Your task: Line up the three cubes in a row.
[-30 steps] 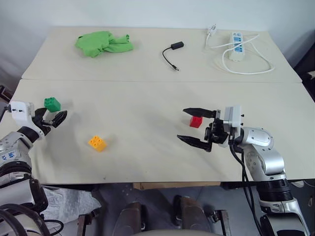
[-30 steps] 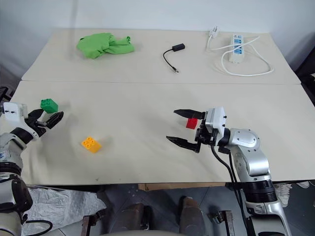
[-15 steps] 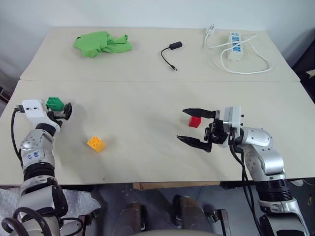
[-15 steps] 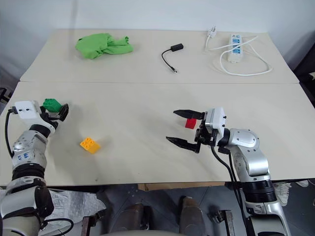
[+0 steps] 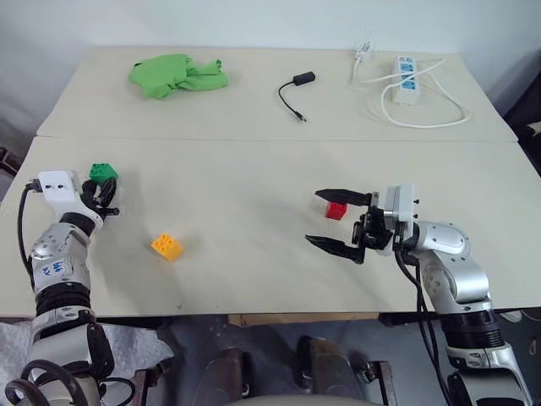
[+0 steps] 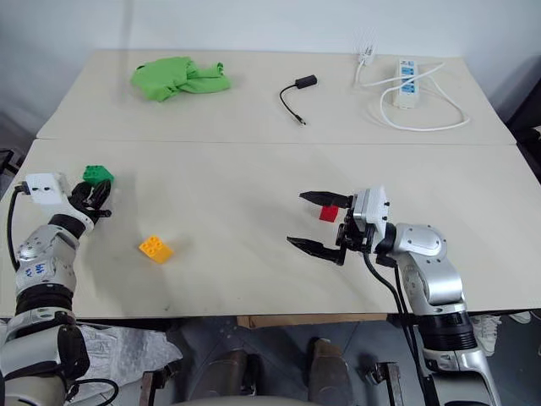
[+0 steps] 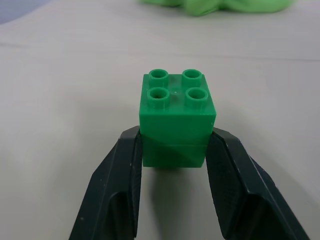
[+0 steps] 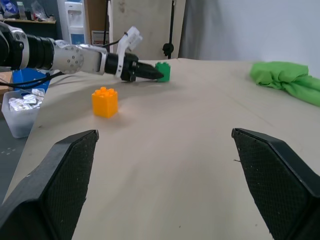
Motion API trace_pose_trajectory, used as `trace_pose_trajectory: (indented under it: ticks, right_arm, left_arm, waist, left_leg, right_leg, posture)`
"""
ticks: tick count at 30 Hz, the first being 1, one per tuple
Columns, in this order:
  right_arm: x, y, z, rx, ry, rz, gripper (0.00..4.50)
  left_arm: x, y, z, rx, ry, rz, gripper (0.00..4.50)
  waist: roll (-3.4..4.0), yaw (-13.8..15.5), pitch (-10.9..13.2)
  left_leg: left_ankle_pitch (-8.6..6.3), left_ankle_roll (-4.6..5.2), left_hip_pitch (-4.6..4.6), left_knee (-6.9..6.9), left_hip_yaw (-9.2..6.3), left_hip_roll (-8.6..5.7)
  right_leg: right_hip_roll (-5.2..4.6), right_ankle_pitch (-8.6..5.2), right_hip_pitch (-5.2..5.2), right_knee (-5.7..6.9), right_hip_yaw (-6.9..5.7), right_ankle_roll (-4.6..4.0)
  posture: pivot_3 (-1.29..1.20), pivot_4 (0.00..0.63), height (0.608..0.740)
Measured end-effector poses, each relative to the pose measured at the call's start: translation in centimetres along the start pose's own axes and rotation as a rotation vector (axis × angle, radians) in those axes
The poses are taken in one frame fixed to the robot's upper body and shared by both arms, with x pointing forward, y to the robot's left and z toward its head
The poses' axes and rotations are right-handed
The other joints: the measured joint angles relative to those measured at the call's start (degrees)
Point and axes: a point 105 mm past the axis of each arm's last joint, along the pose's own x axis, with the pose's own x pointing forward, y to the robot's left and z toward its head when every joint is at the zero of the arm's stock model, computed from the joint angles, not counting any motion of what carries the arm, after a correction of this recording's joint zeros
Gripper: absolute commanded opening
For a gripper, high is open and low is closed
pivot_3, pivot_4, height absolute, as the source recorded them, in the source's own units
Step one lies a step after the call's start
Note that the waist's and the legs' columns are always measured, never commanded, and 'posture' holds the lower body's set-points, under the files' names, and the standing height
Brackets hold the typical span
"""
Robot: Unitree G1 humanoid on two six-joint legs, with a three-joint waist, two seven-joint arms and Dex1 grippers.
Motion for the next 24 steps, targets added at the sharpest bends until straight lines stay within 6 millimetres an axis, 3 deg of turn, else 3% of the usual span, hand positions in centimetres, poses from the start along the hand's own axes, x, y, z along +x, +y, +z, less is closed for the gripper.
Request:
trace_pose_trajectory:
  ticks: [3, 5, 7, 9, 13, 17, 20, 24]
  right_arm:
    - [-0.7, 0.1, -0.1, 0.002, 0.013, -0.011, 4.5]
    - [-1.6, -0.3, 0.6, 0.003, -0.018, -0.054, 4.5]
    - [-2.7, -1.2, 2.6, -0.012, -0.071, -0.109, 4.5]
    - [-3.8, -1.2, 3.8, -0.033, -0.054, -0.113, 4.5]
    - [-7.0, -0.9, 3.3, -0.001, 0.049, -0.137, 4.5]
    - [-9.4, -0.5, 2.2, 0.027, 0.125, -0.149, 4.5]
    - [-10.6, -0.3, 1.3, 0.041, 0.153, -0.2, 4.5]
    - [-11.0, -0.3, 1.0, 0.036, 0.155, -0.239, 4.5]
  left_arm:
    - [0.1, -2.2, 2.3, 0.019, -0.066, -0.234, 1.46]
    - [0.1, -4.9, 5.0, 0.093, -0.111, -0.468, 1.46]
    - [0.2, -8.7, 7.9, 0.186, -0.152, -0.728, 1.46]
    - [0.4, -11.5, 8.9, 0.237, -0.129, -0.909, 1.46]
    - [0.5, -15.0, 6.9, 0.293, 0.042, -1.168, 1.46]
    - [2.9, -19.8, 6.1, 0.324, 0.099, -1.288, 1.46]
    - [4.0, -23.3, 5.6, 0.38, 0.118, -1.35, 1.46]
    - [4.4, -25.4, 3.4, 0.404, 0.203, -1.392, 1.46]
  waist:
    - [-0.02, 0.3, 0.0]
    - [-0.04, 0.9, 0.0]
    - [-0.03, 1.4, 0.0]
    - [-0.02, 1.8, 0.0]
    - [-0.04, 2.3, 0.0]
    - [-0.15, 2.8, 0.1]
    - [-0.15, 2.7, 0.1]
    - [-0.16, 1.9, 0.1]
  left_leg:
    - [0.0, 0.0, -0.02, 0.02, 0.0, 0.01]
    - [0.0, 0.0, -0.04, 0.06, 0.01, 0.01]
    - [0.01, 0.02, -0.02, 0.13, -0.01, -0.01]
    - [0.01, 0.03, 0.01, 0.14, 0.0, -0.02]
    - [0.01, 0.04, 0.01, 0.1, 0.43, -0.1]
    - [0.02, 0.05, -0.04, 0.14, 0.62, -0.07]
    - [0.03, 0.08, -0.04, 0.11, 0.68, -0.06]
    - [0.03, 0.09, -0.03, 0.01, 0.88, -0.03]
  right_leg:
    - [0.01, 0.0, 0.01, -0.01, -0.02, 0.0]
    - [0.01, 0.0, 0.0, -0.01, -0.02, 0.0]
    - [0.0, 0.01, 0.09, -0.02, -0.02, 0.02]
    - [0.01, 0.02, 0.14, -0.04, -0.02, 0.02]
    - [0.15, 0.02, 0.14, -0.1, -0.01, 0.03]
    - [0.22, 0.04, 0.14, -0.18, -0.01, 0.07]
    - [0.18, 0.06, 0.11, -0.19, 0.02, 0.09]
    - [0.21, 0.06, 0.01, -0.25, 0.03, 0.1]
  posture:
    - [0.0, 0.15, 0.74]
    - [0.0, 0.15, 0.74]
    - [0.0, 0.15, 0.74]
    - [0.0, 0.15, 0.74]
    - [0.0, 0.15, 0.74]
    - [0.0, 0.15, 0.74]
    - [0.0, 0.15, 0.74]
    - [0.0, 0.15, 0.74]
